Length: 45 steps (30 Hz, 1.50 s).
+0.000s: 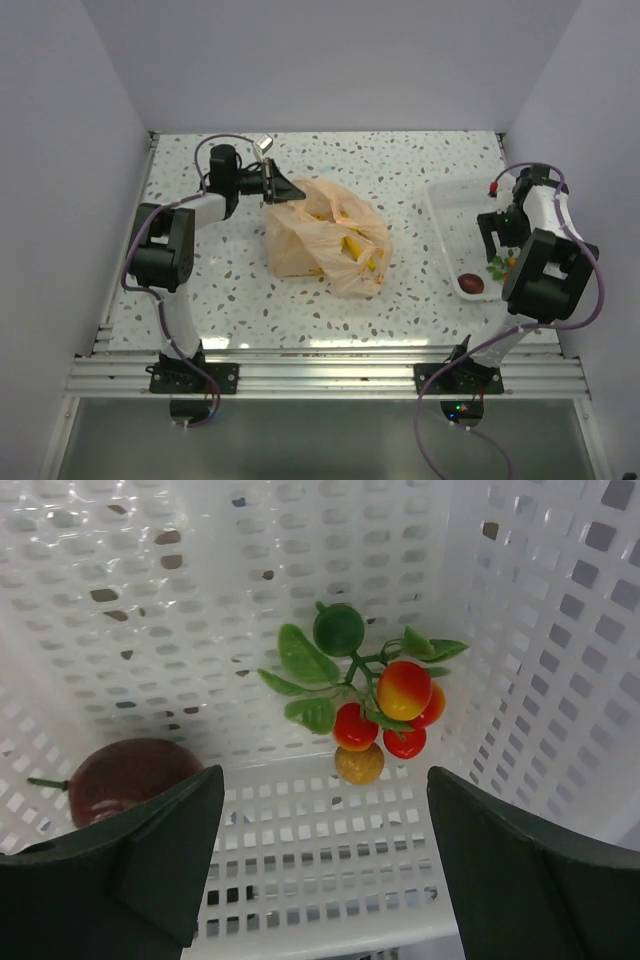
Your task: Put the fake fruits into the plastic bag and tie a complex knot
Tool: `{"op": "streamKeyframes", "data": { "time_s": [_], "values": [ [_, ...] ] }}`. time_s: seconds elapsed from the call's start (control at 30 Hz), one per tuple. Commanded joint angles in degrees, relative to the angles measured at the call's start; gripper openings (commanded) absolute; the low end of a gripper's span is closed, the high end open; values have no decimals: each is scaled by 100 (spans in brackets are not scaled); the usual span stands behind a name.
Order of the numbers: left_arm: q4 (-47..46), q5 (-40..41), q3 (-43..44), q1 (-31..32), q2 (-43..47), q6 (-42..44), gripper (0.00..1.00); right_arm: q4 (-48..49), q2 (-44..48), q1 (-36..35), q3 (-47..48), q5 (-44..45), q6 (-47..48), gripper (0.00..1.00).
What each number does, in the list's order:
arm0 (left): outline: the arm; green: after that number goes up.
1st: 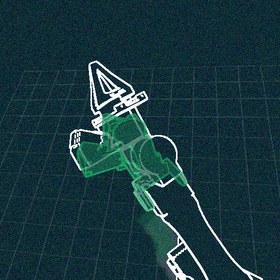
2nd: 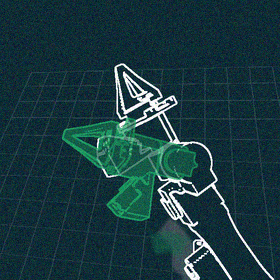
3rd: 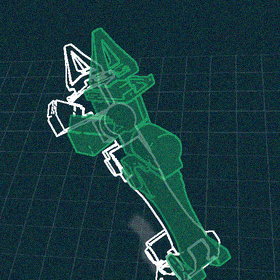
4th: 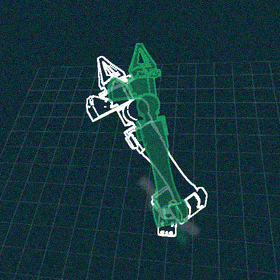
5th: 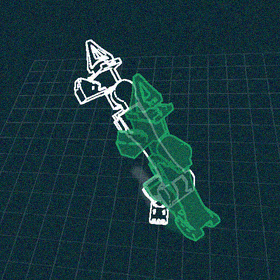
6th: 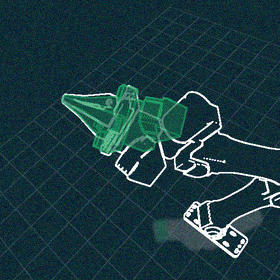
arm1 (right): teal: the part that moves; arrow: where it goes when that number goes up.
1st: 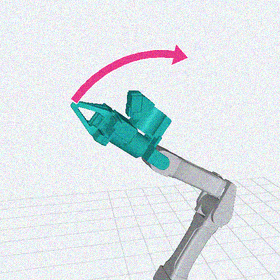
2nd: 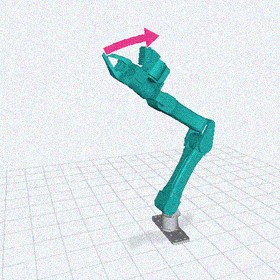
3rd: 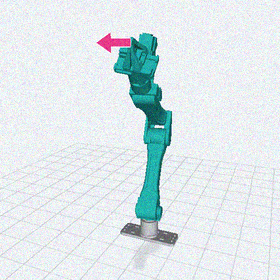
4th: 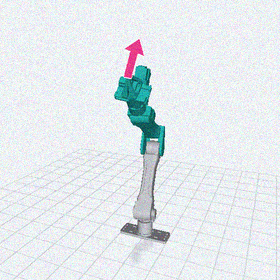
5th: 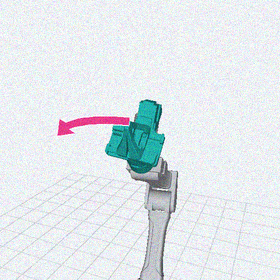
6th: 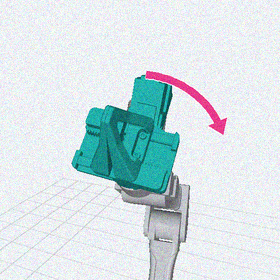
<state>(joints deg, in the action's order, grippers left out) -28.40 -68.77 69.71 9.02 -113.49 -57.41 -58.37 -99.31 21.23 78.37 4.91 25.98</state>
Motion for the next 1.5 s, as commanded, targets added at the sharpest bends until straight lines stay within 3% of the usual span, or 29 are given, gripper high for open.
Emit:
{"op": "streamKeyframes", "data": {
  "time_s": [0.0,0.23,0.47,0.6,0.63,0.7,0.73,0.9,1.13,1.23,1.47],
  "values": [
    [89,-75,-19,-49,205,300,0,519,-106,170,-119,291,267,87],
    [265,-84,16,-49,178,432,0,854,-730,223,-191,151,241,88],
    [388,-57,42,-49,205,555,0,994,-1143,223,-199,-7,250,79],
    [450,-66,86,-49,187,582,0,854,-1117,232,-147,-174,267,59],
    [450,-66,86,-49,187,590,0,801,-1082,241,-77,-218,268,48],
    [441,-66,104,-49,161,582,0,608,-942,232,46,-376,268,36],
    [450,-66,104,-49,152,582,0,442,-889,232,212,-446,259,26],
    [441,-57,95,-49,170,599,0,-148,-608,241,942,-972,171,1],
    [450,-75,78,-49,187,599,0,-1228,-414,-40,2585,-2361,-136,0],
    [458,-84,69,-49,178,599,0,-1230,-99,-478,3060,-3046,-426,0],
    [353,-84,25,-49,152,520,0,-27,289,-2664,3272,-3172,-1489,0]
  ]
}}
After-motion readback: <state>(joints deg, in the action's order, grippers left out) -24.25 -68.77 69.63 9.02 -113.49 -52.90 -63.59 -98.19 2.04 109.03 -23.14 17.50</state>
